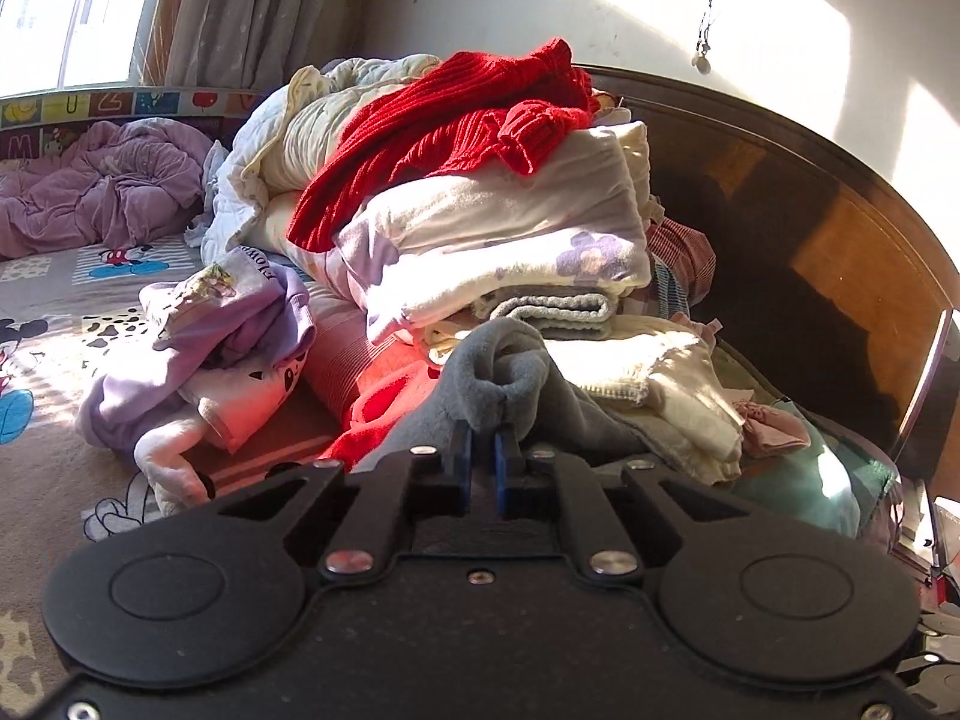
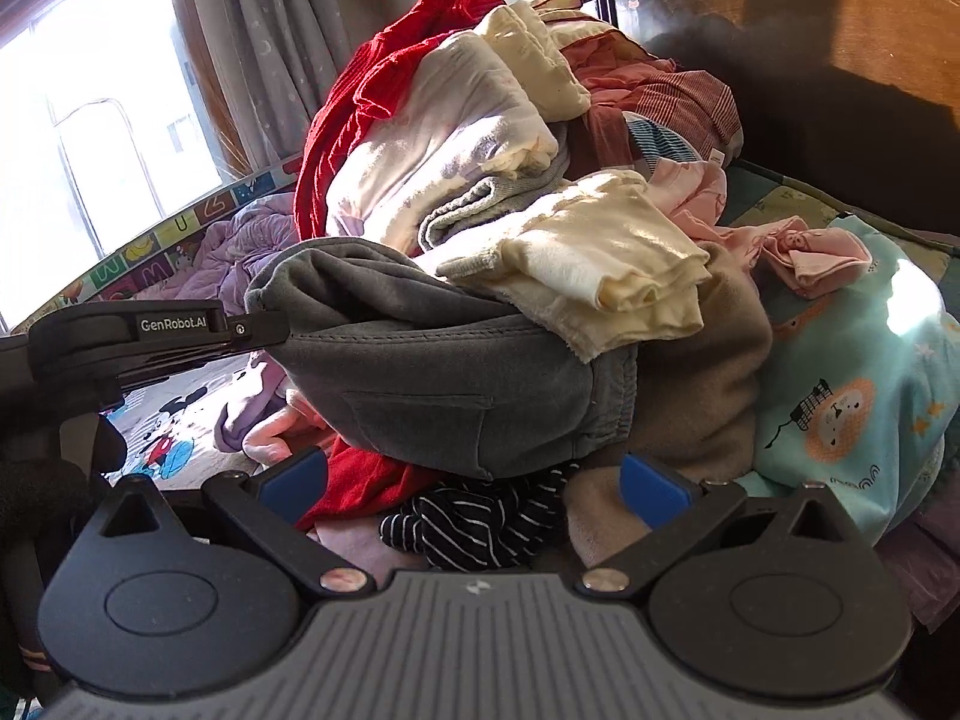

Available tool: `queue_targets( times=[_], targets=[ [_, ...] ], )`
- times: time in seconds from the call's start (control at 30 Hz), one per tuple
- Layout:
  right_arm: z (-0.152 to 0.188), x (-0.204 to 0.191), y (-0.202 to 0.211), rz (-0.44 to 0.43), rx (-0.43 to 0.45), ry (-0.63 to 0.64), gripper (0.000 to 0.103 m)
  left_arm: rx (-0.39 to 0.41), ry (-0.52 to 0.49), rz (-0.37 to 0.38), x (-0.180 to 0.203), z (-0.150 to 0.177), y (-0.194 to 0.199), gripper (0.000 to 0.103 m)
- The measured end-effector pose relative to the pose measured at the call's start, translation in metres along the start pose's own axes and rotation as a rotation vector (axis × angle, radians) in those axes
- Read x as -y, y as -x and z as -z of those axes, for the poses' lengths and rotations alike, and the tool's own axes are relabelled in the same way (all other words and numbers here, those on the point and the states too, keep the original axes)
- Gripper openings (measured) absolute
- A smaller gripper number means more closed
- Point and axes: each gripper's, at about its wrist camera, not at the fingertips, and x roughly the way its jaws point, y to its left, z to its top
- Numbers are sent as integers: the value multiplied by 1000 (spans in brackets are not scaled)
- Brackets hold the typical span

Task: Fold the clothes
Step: 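Reach into the pile and grasp the grey sweatpants with the left gripper, then pull the grey sweatpants out and lay them on the blanket with the left gripper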

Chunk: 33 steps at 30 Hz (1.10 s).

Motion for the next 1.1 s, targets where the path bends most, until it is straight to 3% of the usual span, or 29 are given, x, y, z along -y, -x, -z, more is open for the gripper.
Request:
queue_targets(
  times=[0.17, 0.33, 0.67, 0.9, 1.1],
  targets=[
    [17, -12, 31, -43, -24, -41, 103, -33, -18, -3, -9, 27, 51, 4],
    [44, -34, 51, -102, -89, -40, 103, -98, -23, -63, -38, 66, 96, 4],
    [94, -99, 86, -225, -202, -29, 103, -111, 115, -263, -146, 130, 233, 4],
    [130, -161, 100, -375, -312, -15, 103, -107, 208, -392, -204, 179, 318, 4],
    [149, -206, 118, -381, -301, 91, 103, -63, 408, -524, -251, 214, 374, 4]
  ],
)
